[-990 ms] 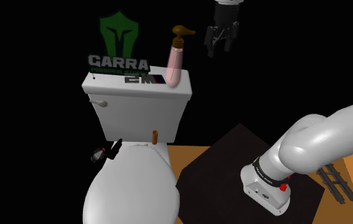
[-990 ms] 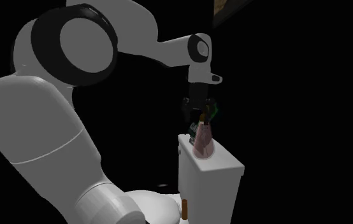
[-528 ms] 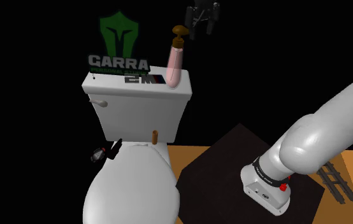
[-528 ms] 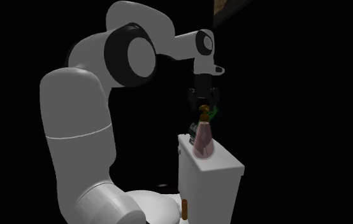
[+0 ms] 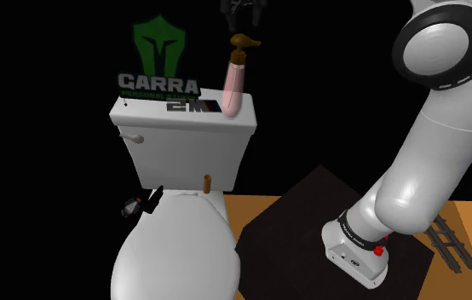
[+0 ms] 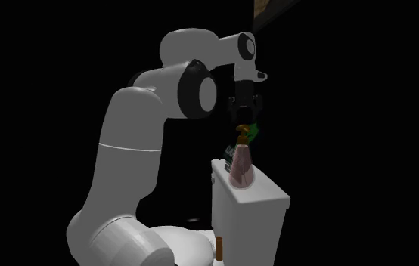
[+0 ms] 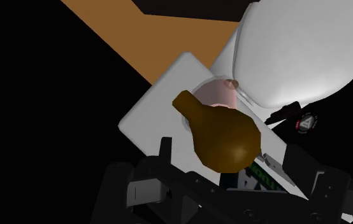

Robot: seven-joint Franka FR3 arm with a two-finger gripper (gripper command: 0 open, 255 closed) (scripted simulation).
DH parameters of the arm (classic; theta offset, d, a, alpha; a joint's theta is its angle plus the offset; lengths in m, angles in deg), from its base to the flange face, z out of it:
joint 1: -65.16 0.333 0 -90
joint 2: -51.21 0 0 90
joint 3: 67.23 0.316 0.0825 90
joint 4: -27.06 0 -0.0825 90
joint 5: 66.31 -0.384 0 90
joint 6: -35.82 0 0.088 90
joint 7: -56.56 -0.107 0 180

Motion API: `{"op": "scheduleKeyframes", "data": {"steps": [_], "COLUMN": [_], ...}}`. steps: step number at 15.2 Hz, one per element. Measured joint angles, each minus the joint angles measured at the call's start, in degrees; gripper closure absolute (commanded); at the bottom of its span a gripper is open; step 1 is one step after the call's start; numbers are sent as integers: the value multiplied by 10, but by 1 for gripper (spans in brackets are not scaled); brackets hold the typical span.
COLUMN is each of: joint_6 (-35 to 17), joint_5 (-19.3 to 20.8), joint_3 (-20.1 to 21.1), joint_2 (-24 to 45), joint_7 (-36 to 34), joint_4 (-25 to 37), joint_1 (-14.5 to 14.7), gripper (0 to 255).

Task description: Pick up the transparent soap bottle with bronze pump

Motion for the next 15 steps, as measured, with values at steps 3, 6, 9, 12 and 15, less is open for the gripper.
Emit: {"op": "scheduleKeyframes", "data": {"steps": [3, 6, 9, 12, 15], "joint_6": [-21, -52, -66, -69, -69], "joint_5": [0, -3, -3, -4, -4], "joint_3": [1, 0, 0, 1, 0], "joint_2": [-4, -20, -26, -28, -28], "joint_7": [-2, -2, -4, -4, -4], "joint_4": [-24, -72, -91, -94, -95], "joint_1": [0, -2, -2, -2, -2], "gripper": [0, 0, 255, 255, 255]}}
